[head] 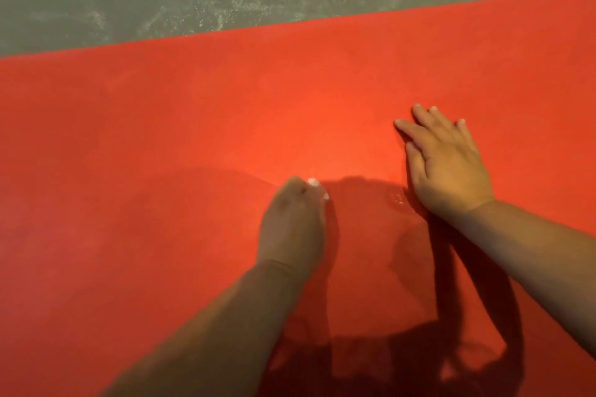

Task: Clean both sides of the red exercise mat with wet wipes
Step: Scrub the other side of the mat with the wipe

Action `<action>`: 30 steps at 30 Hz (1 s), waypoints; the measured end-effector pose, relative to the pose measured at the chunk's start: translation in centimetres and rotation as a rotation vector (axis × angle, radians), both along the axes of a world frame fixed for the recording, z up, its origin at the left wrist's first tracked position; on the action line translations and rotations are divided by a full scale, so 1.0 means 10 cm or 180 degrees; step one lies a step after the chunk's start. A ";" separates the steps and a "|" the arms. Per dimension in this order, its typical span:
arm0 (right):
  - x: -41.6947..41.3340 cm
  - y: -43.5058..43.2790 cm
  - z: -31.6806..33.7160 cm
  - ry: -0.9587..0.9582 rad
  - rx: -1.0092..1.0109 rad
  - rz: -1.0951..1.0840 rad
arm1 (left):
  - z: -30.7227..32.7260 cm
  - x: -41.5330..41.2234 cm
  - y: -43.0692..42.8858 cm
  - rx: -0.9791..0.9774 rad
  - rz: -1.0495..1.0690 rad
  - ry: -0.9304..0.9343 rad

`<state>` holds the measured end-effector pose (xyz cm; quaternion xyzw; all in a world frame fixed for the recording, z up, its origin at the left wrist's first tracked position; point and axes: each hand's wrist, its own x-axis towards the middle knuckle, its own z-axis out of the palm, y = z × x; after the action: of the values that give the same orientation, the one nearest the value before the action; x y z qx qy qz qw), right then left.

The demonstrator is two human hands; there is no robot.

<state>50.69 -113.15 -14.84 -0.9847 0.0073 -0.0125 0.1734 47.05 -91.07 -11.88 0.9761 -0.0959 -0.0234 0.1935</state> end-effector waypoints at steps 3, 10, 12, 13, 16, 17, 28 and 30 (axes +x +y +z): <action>-0.01 0.01 -0.03 -0.0026 -0.0010 -0.0078 | 0.07 0.26 0.17 0.0108 -0.1093 0.0225; -0.01 0.01 -0.07 -0.0235 0.0101 -0.0037 | 0.04 0.70 0.23 0.0411 0.0151 -0.0008; 0.00 0.00 -0.05 -0.0204 0.0099 -0.0018 | 0.08 0.31 -0.03 0.0278 -0.0748 0.0166; 0.00 -0.01 -0.04 -0.0187 0.0099 -0.0020 | 0.09 0.21 -0.05 0.0122 -0.1252 0.0245; 0.00 0.01 -0.04 -0.0142 0.0137 -0.0015 | 0.08 0.52 0.10 -0.0141 -0.2376 0.0352; 0.00 0.01 -0.05 -0.0146 0.0152 -0.0022 | 0.04 0.69 0.13 0.0004 -0.2518 0.0315; 0.01 -0.01 -0.06 -0.0172 0.0154 -0.0006 | -0.01 0.08 -0.29 -0.0299 -0.2239 0.0214; 0.02 0.00 -0.04 -0.0063 0.0202 -0.0036 | -0.04 0.37 -0.23 -0.0175 -0.3076 0.0195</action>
<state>50.87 -113.16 -15.21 -0.9785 0.0116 -0.0230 0.2046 50.74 -93.41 -12.29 0.8133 -0.5331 -0.1368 0.1891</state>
